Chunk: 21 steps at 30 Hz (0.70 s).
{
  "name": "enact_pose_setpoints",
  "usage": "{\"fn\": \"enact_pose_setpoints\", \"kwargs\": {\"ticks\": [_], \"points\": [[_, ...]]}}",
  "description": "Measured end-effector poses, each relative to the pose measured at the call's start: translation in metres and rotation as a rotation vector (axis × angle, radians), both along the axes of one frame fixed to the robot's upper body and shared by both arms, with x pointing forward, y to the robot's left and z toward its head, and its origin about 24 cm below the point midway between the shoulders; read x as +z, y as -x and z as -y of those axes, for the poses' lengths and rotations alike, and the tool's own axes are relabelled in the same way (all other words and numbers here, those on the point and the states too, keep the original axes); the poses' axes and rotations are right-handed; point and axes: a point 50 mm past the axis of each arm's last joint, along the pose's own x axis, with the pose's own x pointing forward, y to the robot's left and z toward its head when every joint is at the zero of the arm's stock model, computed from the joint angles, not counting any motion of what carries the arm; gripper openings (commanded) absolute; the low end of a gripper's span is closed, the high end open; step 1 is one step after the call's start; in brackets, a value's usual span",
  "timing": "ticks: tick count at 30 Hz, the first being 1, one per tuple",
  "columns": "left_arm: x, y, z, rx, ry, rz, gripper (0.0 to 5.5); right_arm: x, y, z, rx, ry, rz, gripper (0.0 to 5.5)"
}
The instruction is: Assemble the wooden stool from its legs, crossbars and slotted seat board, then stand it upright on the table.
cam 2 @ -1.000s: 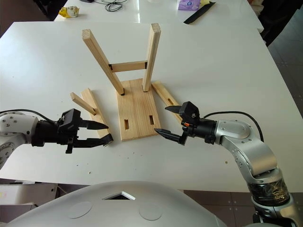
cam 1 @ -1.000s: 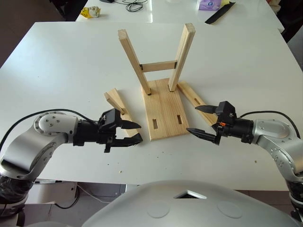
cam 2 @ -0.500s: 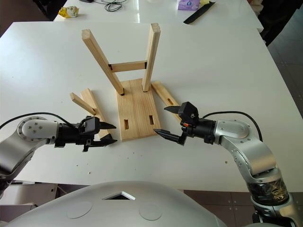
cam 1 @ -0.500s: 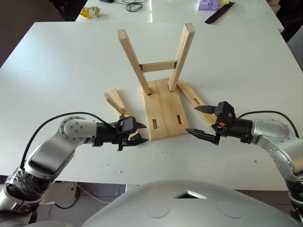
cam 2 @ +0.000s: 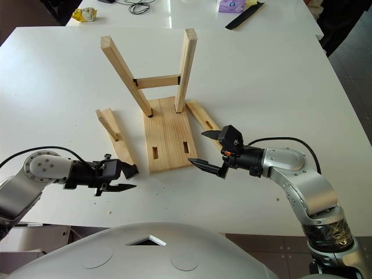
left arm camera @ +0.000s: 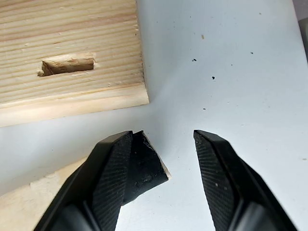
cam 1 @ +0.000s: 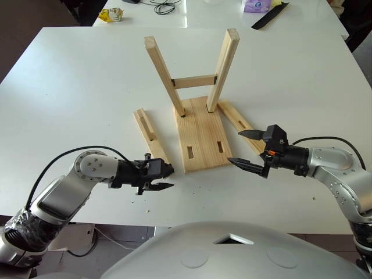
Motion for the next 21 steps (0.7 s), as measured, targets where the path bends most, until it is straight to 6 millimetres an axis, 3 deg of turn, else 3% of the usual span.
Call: {"fn": "enact_pose_setpoints", "kwargs": {"ticks": [21], "points": [[0.014, -0.01, -0.031, -0.025, -0.082, 0.01, 2.36, -0.001, -0.001, 0.001, -0.007, 0.003, 0.004, 4.75]]}}
